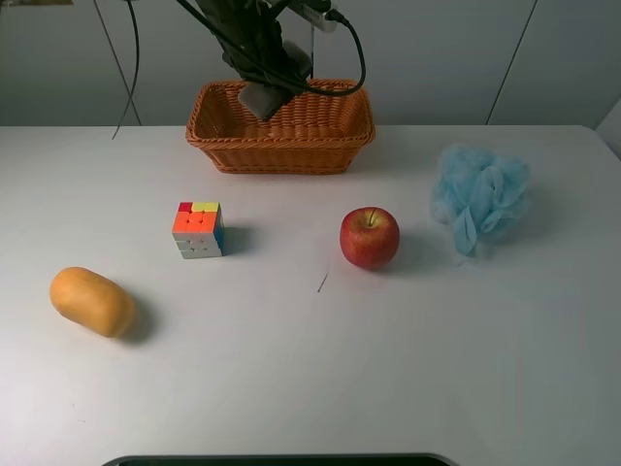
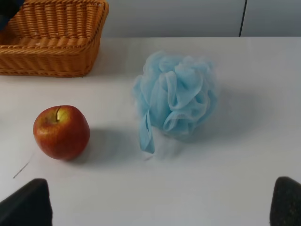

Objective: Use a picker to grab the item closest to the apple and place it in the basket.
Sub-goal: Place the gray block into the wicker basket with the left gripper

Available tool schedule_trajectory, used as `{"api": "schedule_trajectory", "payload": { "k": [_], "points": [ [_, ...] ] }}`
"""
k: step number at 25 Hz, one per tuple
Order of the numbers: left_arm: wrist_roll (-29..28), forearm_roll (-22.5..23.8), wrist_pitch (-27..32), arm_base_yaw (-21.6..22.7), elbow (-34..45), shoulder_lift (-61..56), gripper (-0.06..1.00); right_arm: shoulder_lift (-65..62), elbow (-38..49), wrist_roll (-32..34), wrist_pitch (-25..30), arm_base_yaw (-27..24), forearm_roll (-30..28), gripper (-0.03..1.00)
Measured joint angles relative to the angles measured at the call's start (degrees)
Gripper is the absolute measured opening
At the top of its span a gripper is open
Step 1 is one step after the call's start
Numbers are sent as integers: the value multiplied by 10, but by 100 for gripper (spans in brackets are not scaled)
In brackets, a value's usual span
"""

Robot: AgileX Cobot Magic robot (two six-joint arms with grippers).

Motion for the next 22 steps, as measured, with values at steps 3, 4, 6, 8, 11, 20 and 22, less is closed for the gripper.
{"api": "schedule_trajectory", "payload": {
  "k": [3, 4, 6, 8, 11, 20, 22],
  "points": [
    [1, -23, -41, 12, 0, 17, 54, 0, 0, 0, 0, 0, 0, 70],
    [1, -29, -54, 16, 0, 21, 54, 0, 0, 0, 0, 0, 0, 70],
    [1, -38, -68, 21, 0, 31, 54, 0, 0, 0, 0, 0, 0, 70],
    [2, -41, -82, 26, 0, 36, 54, 0, 0, 0, 0, 0, 0, 70],
    [2, -55, -92, 27, 0, 43, 54, 0, 0, 0, 0, 0, 0, 70],
    [2, -92, -110, 27, 0, 50, 72, 0, 0, 0, 0, 0, 0, 70],
    [2, -103, -110, 27, 0, 50, 73, 0, 0, 0, 0, 0, 0, 70]
  ]
}}
